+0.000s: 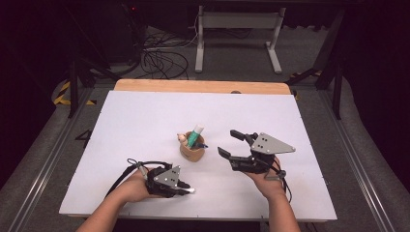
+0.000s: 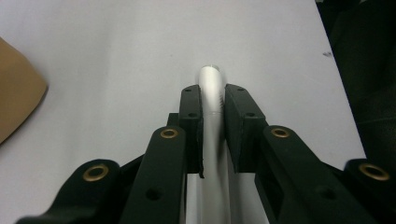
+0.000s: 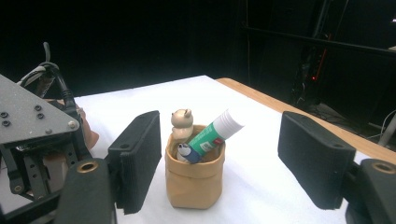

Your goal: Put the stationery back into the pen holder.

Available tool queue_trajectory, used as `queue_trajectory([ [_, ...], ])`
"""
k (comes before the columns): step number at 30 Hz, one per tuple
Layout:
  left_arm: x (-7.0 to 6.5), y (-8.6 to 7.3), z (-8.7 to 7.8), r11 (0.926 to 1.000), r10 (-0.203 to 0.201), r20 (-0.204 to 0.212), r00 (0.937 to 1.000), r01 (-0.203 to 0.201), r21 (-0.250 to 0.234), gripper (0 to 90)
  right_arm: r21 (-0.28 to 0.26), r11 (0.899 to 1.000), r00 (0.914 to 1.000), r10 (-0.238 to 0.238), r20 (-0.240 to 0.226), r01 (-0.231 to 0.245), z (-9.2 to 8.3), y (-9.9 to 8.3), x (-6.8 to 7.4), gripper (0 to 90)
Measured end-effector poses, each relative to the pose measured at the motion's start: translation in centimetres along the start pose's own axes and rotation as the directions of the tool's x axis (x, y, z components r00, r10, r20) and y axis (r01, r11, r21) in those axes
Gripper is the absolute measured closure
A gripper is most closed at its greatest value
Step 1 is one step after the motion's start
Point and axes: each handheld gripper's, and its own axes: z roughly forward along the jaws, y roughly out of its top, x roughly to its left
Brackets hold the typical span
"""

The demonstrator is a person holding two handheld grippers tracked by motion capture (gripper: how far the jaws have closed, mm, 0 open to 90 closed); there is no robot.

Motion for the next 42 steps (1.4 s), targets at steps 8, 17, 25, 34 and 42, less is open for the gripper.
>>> queue_trajectory([
  [8, 0.1, 0.2, -0.7, 0.9983, -0.003, -0.098, 0.9952, -0.003, -0.058, 78.0, -0.009, 1.0, 1.0, -0.003, -0.008, 0.003, -0.1, 0.1, 0.0, 31.5],
  [17, 0.7, -0.1, -3.6, 0.9249, -0.181, -0.251, 0.9509, 0.078, -0.372, 78.0, -0.015, 1.0, 0.9993, -0.018, -0.032, 0.018, 0.2, 0.1, 0.5, 32.3],
  [25, 0.5, -0.3, -4.9, 0.8307, -0.26, -0.237, 0.9361, 0.092, -0.549, 78.0, -0.021, 0.999, 0.9955, -0.035, -0.088, 0.033, 0.6, 0.2, 1.1, 33.5],
  [34, 0.2, -0.1, -5.0, 0.7695, -0.293, -0.212, 0.9324, 0.098, -0.631, 78.0, -0.013, 0.999, 0.988, -0.049, -0.146, 0.047, 1.8, -0.1, 2.3, 38.1],
  [42, 0.0, 0.1, -5.3, 0.7416, -0.296, -0.211, 0.9316, 0.085, -0.665, 78.0, -0.008, 0.999, 0.9789, -0.034, -0.201, 0.033, 2.5, -0.2, 3.1, 45.8],
])
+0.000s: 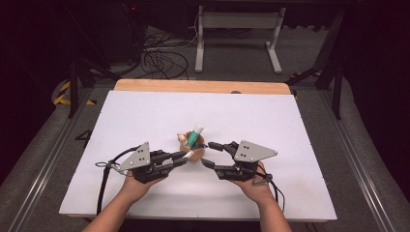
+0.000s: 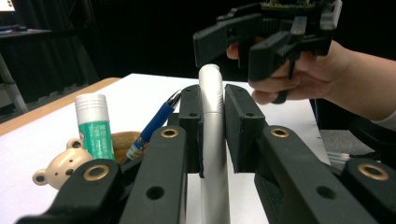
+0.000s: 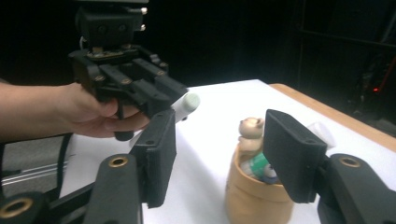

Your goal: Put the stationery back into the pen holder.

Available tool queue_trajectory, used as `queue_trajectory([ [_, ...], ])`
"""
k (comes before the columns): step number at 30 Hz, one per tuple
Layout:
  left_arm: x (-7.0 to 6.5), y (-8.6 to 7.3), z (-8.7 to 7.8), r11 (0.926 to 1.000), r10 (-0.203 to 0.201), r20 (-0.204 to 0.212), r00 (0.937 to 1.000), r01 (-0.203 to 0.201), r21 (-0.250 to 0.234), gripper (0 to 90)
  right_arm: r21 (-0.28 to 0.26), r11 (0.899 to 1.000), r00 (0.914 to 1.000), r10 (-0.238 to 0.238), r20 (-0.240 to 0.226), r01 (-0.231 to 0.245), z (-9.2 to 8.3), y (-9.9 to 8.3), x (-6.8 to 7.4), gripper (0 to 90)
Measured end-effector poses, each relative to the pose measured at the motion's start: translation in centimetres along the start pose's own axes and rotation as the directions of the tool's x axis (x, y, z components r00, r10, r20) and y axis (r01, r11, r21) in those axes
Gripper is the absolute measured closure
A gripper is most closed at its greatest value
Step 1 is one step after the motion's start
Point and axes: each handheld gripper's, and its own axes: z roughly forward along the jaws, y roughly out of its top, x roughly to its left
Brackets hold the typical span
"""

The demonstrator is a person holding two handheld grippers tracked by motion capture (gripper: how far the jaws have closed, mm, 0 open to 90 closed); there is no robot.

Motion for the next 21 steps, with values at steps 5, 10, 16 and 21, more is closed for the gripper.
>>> queue_trajectory([
  [5, -0.1, 0.1, 0.0, 0.9999, -0.001, 0.003, 1.0, 0.001, -0.011, 78.0, 0.008, 1.0, 0.9996, 0.005, -0.026, -0.004, 0.7, -0.2, 0.4, 47.1],
  [10, -0.3, 0.3, 0.0, 0.9997, 0.002, 0.004, 1.0, -0.002, -0.022, 78.0, 0.01, 1.0, 0.9992, 0.006, -0.04, -0.005, 1.2, -0.3, 0.8, 48.2],
  [16, -0.5, 0.4, 0.1, 0.9994, 0.017, -0.009, 0.9998, -0.017, -0.03, 78.0, 0.024, 1.0, 0.9974, 0.01, -0.071, -0.009, 2.1, -0.6, 1.4, 49.1],
  [21, -0.7, 0.5, 0.1, 0.999, 0.012, -0.004, 0.9999, -0.013, -0.042, 78.0, 0.037, 0.999, 0.9953, 0.017, -0.095, -0.013, 3.1, -1.0, 2.1, 49.2],
])
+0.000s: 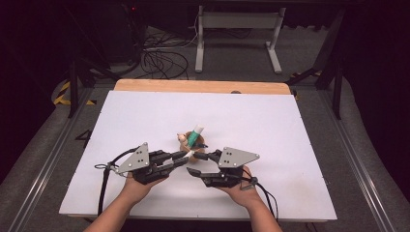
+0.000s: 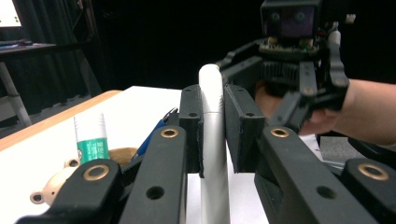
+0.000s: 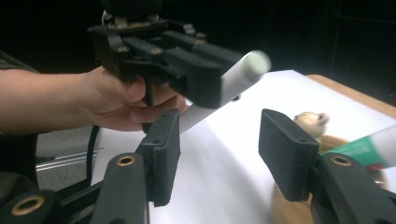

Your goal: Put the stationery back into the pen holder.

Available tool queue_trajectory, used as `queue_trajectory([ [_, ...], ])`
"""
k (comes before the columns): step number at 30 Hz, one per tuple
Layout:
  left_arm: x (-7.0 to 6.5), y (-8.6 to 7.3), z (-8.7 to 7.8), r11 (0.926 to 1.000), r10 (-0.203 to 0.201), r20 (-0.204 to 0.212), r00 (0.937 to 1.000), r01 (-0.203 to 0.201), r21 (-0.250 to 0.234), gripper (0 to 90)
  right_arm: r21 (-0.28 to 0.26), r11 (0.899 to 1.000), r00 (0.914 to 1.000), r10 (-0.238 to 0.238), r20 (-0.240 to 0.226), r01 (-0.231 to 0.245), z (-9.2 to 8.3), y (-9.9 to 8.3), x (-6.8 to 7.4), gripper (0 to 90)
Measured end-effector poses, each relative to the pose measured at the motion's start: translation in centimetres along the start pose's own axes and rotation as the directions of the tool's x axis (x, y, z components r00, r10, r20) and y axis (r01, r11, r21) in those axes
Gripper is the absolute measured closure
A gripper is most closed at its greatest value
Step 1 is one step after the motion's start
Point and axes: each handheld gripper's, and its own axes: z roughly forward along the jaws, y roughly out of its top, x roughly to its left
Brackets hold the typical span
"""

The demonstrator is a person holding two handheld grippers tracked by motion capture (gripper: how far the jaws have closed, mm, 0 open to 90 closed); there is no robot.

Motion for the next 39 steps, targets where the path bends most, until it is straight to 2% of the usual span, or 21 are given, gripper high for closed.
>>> queue_trajectory([
  [4, -0.2, 0.1, 0.1, 1.0, 0.006, -0.004, 1.0, -0.006, -0.007, 78.0, 0.005, 1.0, 0.9998, 0.013, -0.016, -0.013, 0.8, -0.3, 0.4, 49.3],
  [9, -0.3, 0.2, 0.2, 0.9998, 0.006, -0.001, 1.0, -0.006, -0.016, 78.0, -0.019, 0.998, 0.9979, 0.057, -0.03, -0.057, 1.5, -0.6, 0.7, 50.2],
  [20, -0.6, 0.2, 0.5, 0.9997, 0.006, 0.012, 0.9999, -0.006, -0.024, 78.0, -0.054, 0.99, 0.9909, 0.128, -0.041, -0.131, 2.3, -1.0, 1.0, 57.3],
  [31, -0.7, 0.2, 0.6, 0.9992, 0.0, 0.014, 0.9999, 0.001, -0.039, 78.0, -0.046, 0.99, 0.9895, 0.132, -0.06, -0.134, 3.2, -1.4, 1.7, 60.5],
  [39, -0.8, 0.2, 0.6, 0.999, -0.005, 0.018, 0.9998, 0.006, -0.045, 77.9, -0.058, 0.985, 0.9849, 0.158, -0.071, -0.162, 3.6, -1.6, 1.8, 63.0],
])
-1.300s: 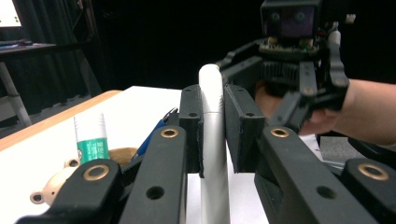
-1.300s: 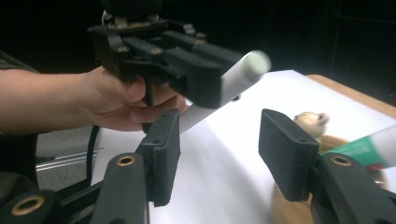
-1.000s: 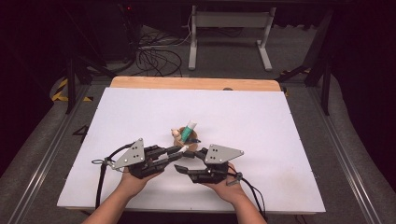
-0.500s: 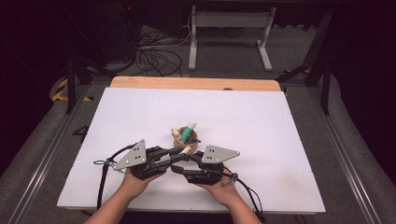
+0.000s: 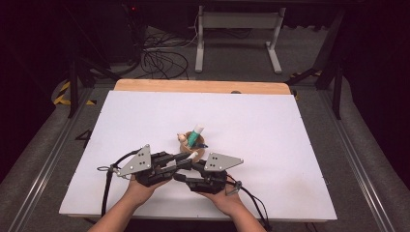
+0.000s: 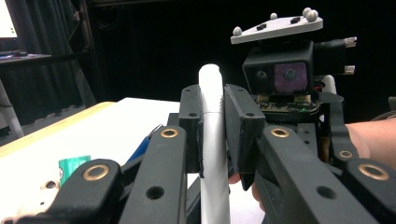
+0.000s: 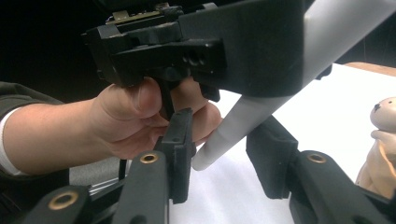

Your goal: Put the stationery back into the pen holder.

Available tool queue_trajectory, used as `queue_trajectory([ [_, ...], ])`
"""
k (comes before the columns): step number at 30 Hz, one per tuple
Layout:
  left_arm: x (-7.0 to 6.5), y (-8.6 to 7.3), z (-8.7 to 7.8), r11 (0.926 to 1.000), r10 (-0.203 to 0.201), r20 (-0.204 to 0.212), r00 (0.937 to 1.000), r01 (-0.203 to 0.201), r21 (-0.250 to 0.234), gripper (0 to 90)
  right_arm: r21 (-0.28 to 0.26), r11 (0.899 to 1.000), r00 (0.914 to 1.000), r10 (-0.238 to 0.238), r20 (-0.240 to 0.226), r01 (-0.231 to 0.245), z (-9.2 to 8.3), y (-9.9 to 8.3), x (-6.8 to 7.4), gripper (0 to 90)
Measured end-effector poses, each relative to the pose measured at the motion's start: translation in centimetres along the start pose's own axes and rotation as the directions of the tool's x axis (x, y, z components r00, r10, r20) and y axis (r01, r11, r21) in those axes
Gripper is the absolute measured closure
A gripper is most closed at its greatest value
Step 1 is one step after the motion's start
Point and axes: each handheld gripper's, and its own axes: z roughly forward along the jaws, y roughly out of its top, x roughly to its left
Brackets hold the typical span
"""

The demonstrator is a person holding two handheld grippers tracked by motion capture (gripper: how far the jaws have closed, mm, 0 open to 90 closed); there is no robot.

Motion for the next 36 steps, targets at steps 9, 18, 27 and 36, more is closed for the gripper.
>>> queue_trajectory([
  [9, -0.06, 0.05, 0.01, 0.9999, -0.003, 0.002, 1.0, 0.003, -0.01, 77.8, -0.009, 0.999, 0.9994, 0.034, -0.01, -0.034, 0.05, -0.16, -0.18, 67.8],
  [18, 0.03, 0.22, -0.35, 0.9997, -0.001, -0.001, 1.0, 0.001, -0.023, 77.7, -0.013, 0.999, 0.9988, 0.048, 0.015, -0.048, -0.06, -0.2, -0.31, 75.5],
  [27, 0.12, 0.32, -0.68, 0.9996, 0.013, -0.013, 0.9998, -0.014, -0.024, 77.6, -0.002, 0.999, 0.998, 0.049, 0.04, -0.049, -0.29, -0.2, -0.53, 78.2],
  [36, 0.4, 0.25, -0.94, 0.9999, 0.005, -0.027, 0.9996, -0.006, -0.011, 77.0, 0.035, 0.999, 0.9966, 0.024, 0.079, -0.027, -0.53, -0.1, -0.67, 78.2],
])
